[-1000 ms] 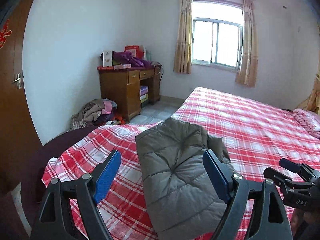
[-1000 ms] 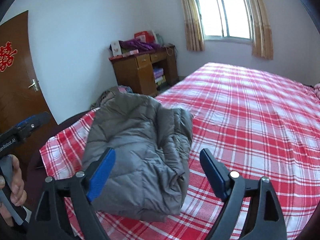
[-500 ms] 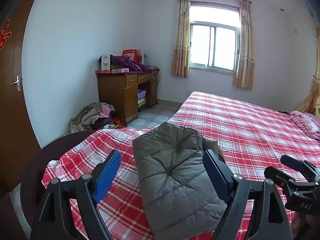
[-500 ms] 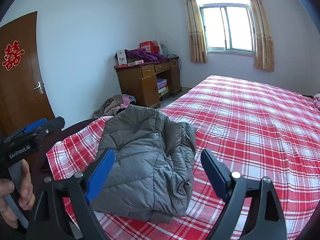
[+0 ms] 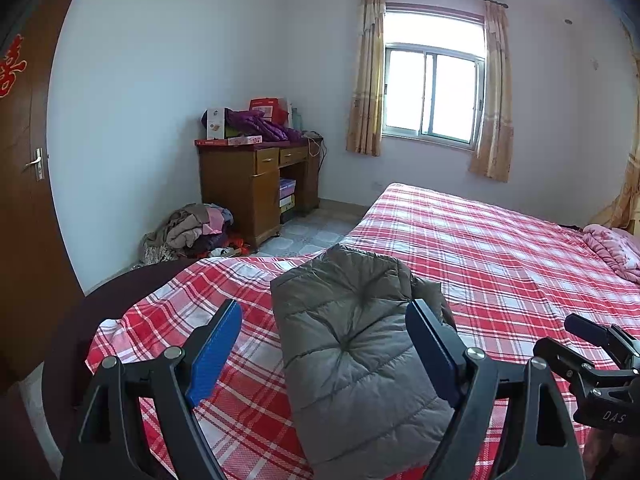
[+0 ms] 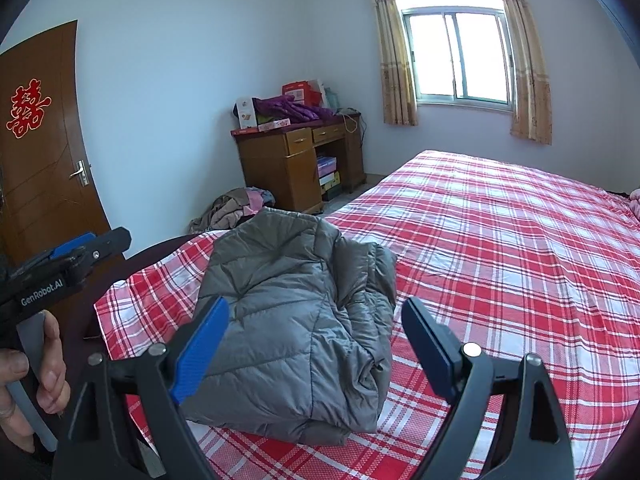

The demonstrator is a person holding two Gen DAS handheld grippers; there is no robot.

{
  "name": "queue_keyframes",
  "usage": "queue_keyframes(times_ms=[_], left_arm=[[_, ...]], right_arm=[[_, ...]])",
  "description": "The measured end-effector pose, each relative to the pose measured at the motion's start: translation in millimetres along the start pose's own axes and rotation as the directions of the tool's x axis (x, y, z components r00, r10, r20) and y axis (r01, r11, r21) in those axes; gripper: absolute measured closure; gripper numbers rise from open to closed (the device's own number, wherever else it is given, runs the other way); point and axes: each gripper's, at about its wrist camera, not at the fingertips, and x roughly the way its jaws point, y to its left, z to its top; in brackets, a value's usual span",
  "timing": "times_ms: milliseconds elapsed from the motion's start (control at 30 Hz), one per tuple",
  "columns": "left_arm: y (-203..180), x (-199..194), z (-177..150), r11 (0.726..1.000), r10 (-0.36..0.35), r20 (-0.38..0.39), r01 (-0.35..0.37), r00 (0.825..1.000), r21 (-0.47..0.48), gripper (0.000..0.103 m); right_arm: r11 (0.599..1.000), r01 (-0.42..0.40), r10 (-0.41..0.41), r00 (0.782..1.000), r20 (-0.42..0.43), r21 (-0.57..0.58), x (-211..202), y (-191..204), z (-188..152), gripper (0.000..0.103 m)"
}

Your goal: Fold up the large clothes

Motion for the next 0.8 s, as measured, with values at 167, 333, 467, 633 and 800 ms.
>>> queue_keyframes(times_ms=[167, 333, 467, 633, 800], left_arm=[[0.2, -0.2, -0.1, 1.000, 0.002, 0.000, -0.002, 1.000, 0.000, 0.019], [1.0, 0.9, 0.8, 1.000, 0.005, -0.003, -0.005, 1.000, -0.004, 0.019], [0.8, 2.1, 0.6, 1.000, 0.007, -0.007, -0.007, 1.000, -0.006, 0.019], [0.0, 5.1, 0.4, 1.000, 0.007, -0.012, -0.007, 1.000, -0.001, 0.019], [-1.1, 5.6, -0.3, 1.000, 0.006, -0.013, -0.006, 1.000, 0.003, 0.019]], right_arm=[[1.000, -0.002, 0.002, 1.000, 0.005, -0.003, 0.3, 1.5, 0.6, 0.013], [1.000, -0.002, 0.002, 1.000, 0.004, -0.008, 0.9, 3.9, 0.6, 0.013], [1.000, -0.002, 0.002, 1.000, 0.005, -0.006, 0.5, 4.0, 0.6, 0.013], [1.000, -0.002, 0.002, 1.000, 0.004, -0.006, 0.7, 4.0, 0.4, 0.013], [1.000, -0.003, 0.003, 1.000, 0.003, -0.005, 1.4, 4.7, 0.3, 0.013]])
